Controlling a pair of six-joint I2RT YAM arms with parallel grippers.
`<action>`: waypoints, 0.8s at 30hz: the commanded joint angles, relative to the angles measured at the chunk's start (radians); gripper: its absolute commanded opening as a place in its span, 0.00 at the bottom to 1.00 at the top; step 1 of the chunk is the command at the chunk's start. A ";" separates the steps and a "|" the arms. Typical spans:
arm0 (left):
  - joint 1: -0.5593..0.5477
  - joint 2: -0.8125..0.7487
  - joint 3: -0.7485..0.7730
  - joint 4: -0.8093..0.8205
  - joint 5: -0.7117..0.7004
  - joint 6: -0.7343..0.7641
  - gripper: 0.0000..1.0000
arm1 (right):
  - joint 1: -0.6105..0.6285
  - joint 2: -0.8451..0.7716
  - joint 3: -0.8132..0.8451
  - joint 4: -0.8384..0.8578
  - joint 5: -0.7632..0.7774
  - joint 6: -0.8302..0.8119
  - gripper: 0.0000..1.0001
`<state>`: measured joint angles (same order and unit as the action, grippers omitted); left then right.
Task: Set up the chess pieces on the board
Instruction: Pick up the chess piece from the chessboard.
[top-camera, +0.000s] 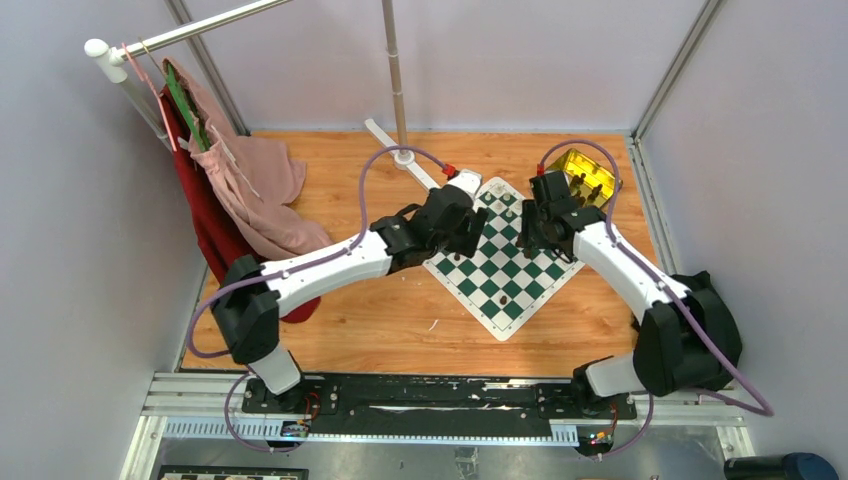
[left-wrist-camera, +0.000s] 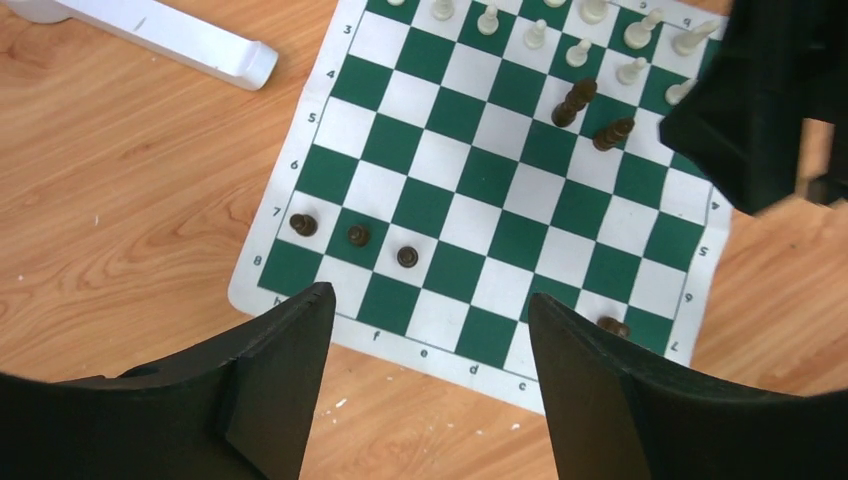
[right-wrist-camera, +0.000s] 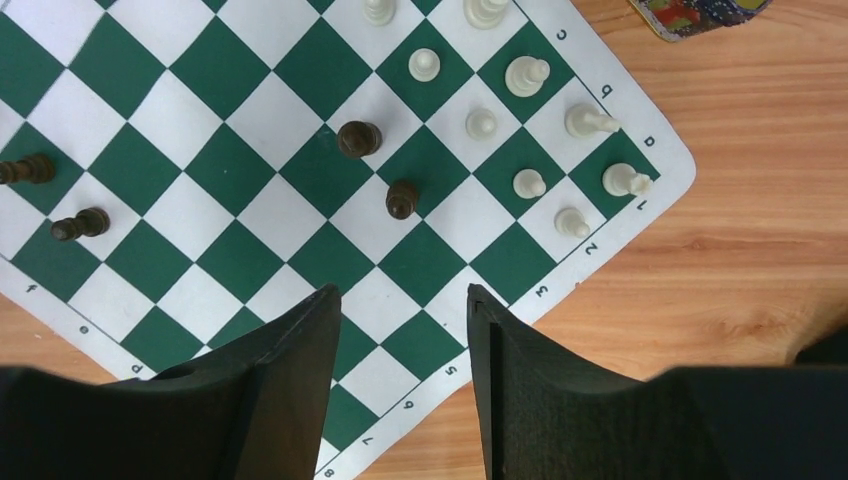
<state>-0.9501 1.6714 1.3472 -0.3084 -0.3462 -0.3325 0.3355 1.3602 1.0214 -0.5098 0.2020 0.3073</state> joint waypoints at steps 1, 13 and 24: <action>-0.007 -0.120 -0.071 -0.023 -0.017 -0.017 0.79 | 0.001 0.078 0.066 0.009 0.001 -0.060 0.56; -0.009 -0.277 -0.197 0.003 -0.029 -0.045 0.84 | -0.016 0.252 0.148 0.084 -0.001 -0.147 0.57; -0.009 -0.246 -0.172 0.007 -0.051 -0.015 0.84 | -0.046 0.369 0.201 0.114 -0.044 -0.174 0.54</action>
<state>-0.9520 1.4117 1.1587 -0.3164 -0.3710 -0.3668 0.3145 1.6955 1.1877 -0.4088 0.1814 0.1555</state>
